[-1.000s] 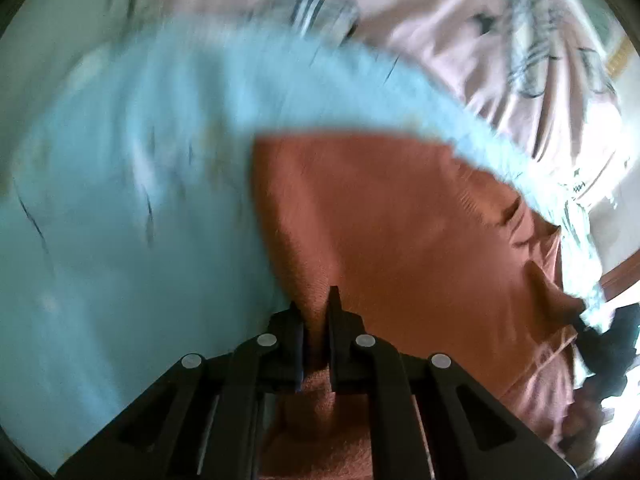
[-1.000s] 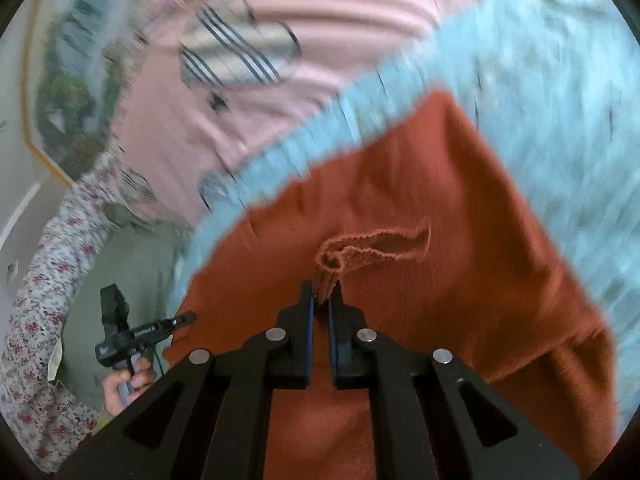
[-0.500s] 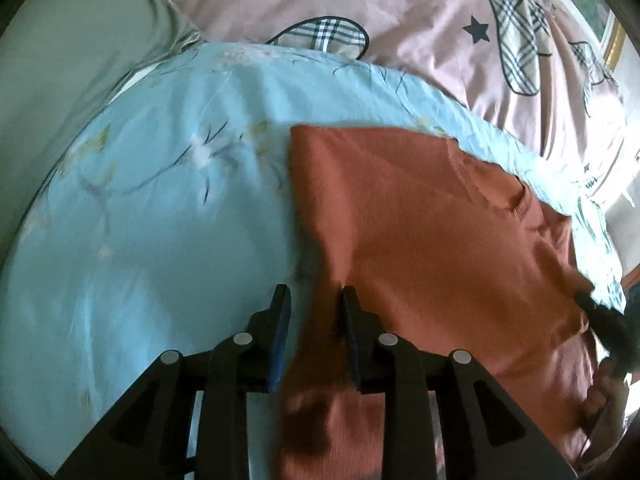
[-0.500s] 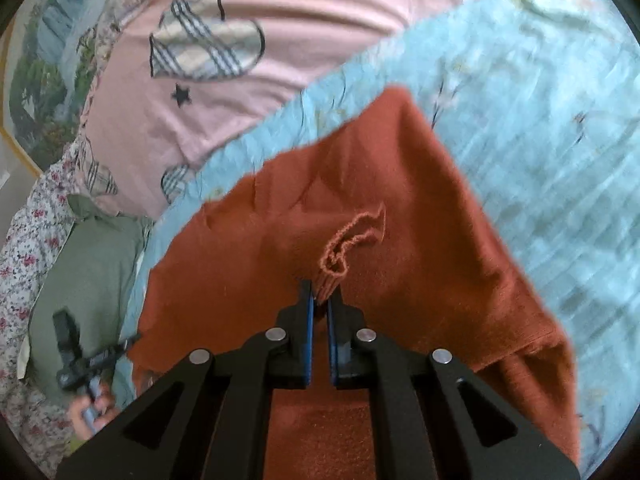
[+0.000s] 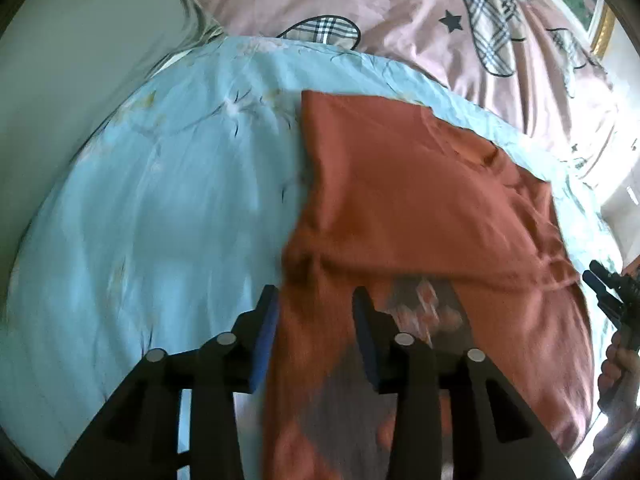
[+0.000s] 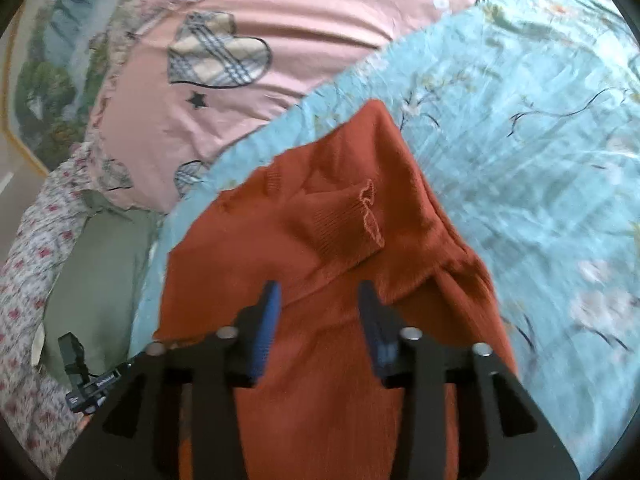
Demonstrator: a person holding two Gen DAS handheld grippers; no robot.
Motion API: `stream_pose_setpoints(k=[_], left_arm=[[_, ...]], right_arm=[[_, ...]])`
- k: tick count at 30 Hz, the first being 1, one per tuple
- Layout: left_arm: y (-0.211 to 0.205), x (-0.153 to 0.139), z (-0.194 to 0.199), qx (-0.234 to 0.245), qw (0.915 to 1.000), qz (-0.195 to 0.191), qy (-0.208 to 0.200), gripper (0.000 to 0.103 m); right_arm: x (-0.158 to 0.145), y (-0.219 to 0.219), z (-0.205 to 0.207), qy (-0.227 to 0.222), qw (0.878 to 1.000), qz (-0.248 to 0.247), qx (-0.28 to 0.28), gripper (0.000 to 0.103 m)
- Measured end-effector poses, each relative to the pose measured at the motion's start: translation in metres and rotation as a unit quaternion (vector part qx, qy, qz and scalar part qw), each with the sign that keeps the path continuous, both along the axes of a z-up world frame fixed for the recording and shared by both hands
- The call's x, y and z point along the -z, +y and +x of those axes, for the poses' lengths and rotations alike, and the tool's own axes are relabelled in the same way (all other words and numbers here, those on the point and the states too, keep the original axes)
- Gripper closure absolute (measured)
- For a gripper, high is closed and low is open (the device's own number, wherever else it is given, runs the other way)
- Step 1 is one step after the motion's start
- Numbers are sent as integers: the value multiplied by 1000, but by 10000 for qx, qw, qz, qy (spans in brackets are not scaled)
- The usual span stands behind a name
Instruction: Fold small clothes
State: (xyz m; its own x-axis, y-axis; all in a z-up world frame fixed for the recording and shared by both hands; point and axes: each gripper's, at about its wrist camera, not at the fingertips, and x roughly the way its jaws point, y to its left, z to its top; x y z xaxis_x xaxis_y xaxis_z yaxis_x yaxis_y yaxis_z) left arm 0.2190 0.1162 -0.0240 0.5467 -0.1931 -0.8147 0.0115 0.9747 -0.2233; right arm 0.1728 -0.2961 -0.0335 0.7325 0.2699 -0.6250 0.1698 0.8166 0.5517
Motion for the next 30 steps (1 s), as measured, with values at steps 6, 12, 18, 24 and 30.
stream_pose_setpoints(k=[6,12,18,24,30], left_arm=[[16,2,-77,-76,9996,-255,89,48],[33,21,-140,-79,9950,-930,366,48],[26,35,-178,184,9909,-1293,317,48],[32,37,-189,447,9834,-1725,331,51],[34,41,-200,581,9817,-1783,329,57]], right_arm=[[-8,7,-60,51,9992,-48,-386,58],[-3,7,-109,111,9988,-91,-458,57],[2,-5,-153,166,9988,6,-457,57],[10,-21,-199,402,9985,-148,-350,57],[37,-15,-225,704,9949,150,-705,57]])
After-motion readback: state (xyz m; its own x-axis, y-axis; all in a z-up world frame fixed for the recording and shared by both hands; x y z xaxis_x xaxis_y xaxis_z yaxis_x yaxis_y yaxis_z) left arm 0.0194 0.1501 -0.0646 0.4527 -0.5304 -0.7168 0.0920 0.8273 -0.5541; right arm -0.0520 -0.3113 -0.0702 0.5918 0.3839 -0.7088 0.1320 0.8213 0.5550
